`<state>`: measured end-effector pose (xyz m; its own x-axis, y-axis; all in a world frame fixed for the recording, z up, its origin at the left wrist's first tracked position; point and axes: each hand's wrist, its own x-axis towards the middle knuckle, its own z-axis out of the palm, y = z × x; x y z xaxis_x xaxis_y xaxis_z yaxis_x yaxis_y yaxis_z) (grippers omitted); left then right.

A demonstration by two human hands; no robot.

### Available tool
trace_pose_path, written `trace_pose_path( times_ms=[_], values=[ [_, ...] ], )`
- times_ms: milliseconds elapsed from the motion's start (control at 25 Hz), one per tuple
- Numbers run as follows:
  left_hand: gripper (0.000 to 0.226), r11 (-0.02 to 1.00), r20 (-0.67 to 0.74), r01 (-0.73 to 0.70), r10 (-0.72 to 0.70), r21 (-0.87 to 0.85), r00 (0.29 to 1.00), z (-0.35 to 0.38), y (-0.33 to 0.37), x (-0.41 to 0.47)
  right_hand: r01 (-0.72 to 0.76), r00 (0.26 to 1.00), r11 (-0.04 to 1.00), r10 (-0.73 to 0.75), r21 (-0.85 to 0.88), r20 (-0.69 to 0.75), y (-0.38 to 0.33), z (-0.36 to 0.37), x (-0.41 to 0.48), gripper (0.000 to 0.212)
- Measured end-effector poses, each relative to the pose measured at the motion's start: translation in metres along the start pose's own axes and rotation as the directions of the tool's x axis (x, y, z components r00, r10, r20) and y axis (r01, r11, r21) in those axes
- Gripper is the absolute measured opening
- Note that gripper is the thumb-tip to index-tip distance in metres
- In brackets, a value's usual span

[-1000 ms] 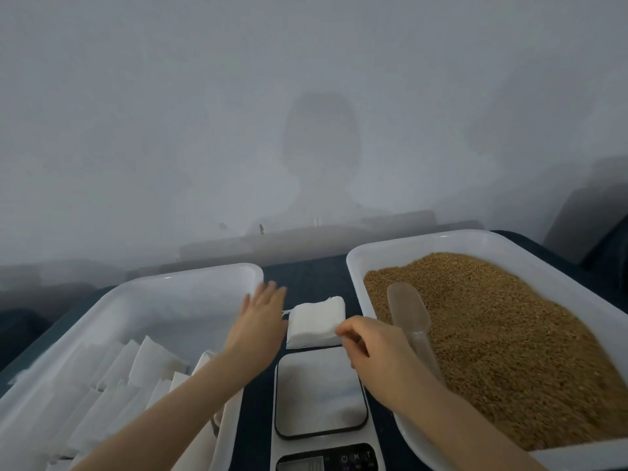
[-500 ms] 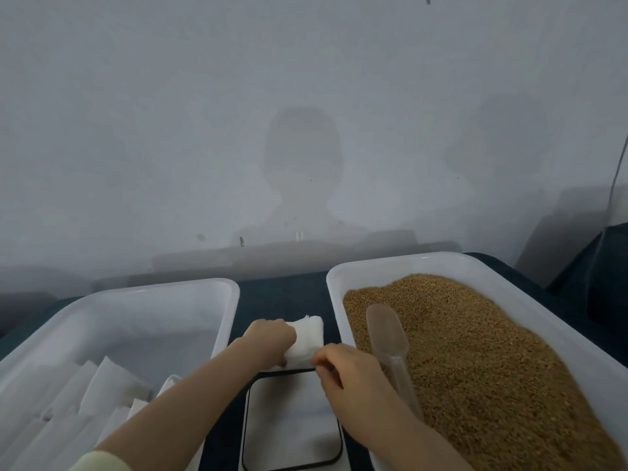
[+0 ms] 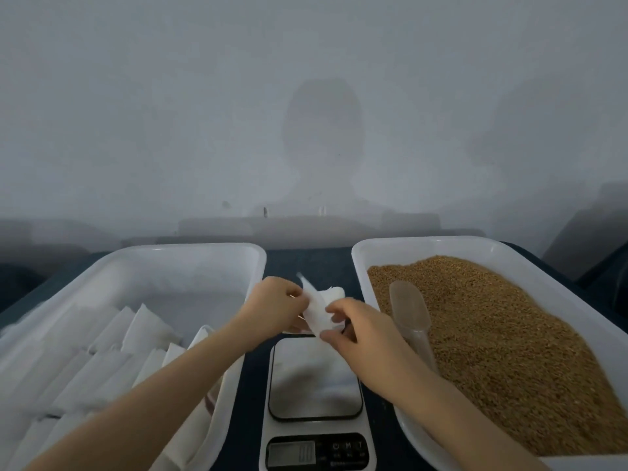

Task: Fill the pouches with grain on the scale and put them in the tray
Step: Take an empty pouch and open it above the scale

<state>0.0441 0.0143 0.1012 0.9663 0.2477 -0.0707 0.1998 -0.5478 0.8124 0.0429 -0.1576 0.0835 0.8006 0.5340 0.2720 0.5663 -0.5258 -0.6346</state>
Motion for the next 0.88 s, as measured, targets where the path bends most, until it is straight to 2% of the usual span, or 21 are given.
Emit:
trace_pose_path(
  times_ms=[80,160,240,320,360,440,480,520,640,760,840,880],
  values=[
    [0.015,0.938,0.068,0.121,-0.104,-0.324,0.992,-0.009,-0.005,-0.024,0.028,0.999,0.999,-0.027,-0.031,0.042,-0.011,0.004,0.003,0.044],
    [0.017,0.835,0.136,0.193,-0.143,-0.515,0.980,-0.018,-0.008,-0.042,0.111,0.994,0.991,-0.112,-0.076,-0.011,-0.017,0.006,0.002,0.030],
    [0.020,0.744,0.128,0.194,-0.146,-0.639,0.981,-0.023,-0.010,-0.055,0.167,0.981,0.983,-0.173,-0.073,-0.088,-0.020,0.006,-0.003,0.016],
    [0.020,0.736,0.008,0.114,-0.146,-0.668,0.989,-0.020,-0.007,-0.065,0.118,0.984,0.991,-0.107,0.071,-0.140,-0.019,0.000,-0.005,0.007],
    [0.019,0.791,-0.097,0.043,-0.129,-0.610,0.987,-0.014,-0.003,-0.070,0.045,0.991,0.980,-0.019,0.193,-0.135,-0.020,-0.003,-0.005,0.006],
    [0.011,0.930,-0.310,-0.124,0.011,-0.346,0.951,0.004,0.002,-0.080,-0.093,0.989,0.908,0.132,0.409,-0.069,-0.021,-0.008,-0.004,0.006],
    [0.007,0.958,-0.350,-0.172,0.085,-0.227,0.933,0.013,0.006,-0.086,-0.133,0.984,0.878,0.170,0.460,-0.041,-0.021,-0.008,-0.004,0.004],
    [0.006,0.968,-0.352,-0.195,0.129,-0.158,0.927,0.021,0.009,-0.091,-0.160,0.980,0.862,0.195,0.480,-0.024,-0.020,-0.007,-0.004,0.003],
    [0.024,0.982,-0.284,-0.176,0.149,-0.070,0.947,0.032,0.015,-0.095,-0.209,0.968,0.824,0.252,0.526,-0.010,-0.017,-0.006,-0.005,0.001],
    [0.027,0.976,-0.147,-0.165,0.186,0.144,0.971,0.013,0.022,-0.092,-0.228,0.966,0.785,0.254,0.576,0.037,-0.014,-0.005,-0.004,0.006],
    [0.020,0.969,-0.084,-0.192,0.207,0.157,0.975,-0.003,0.024,-0.091,-0.239,0.967,0.719,0.235,0.653,0.096,-0.015,-0.005,-0.003,0.013],
    [0.014,0.973,-0.067,-0.203,0.211,0.111,0.975,-0.009,0.024,-0.091,-0.251,0.966,0.673,0.222,0.696,0.133,-0.016,-0.004,-0.003,0.019]
  ],
)
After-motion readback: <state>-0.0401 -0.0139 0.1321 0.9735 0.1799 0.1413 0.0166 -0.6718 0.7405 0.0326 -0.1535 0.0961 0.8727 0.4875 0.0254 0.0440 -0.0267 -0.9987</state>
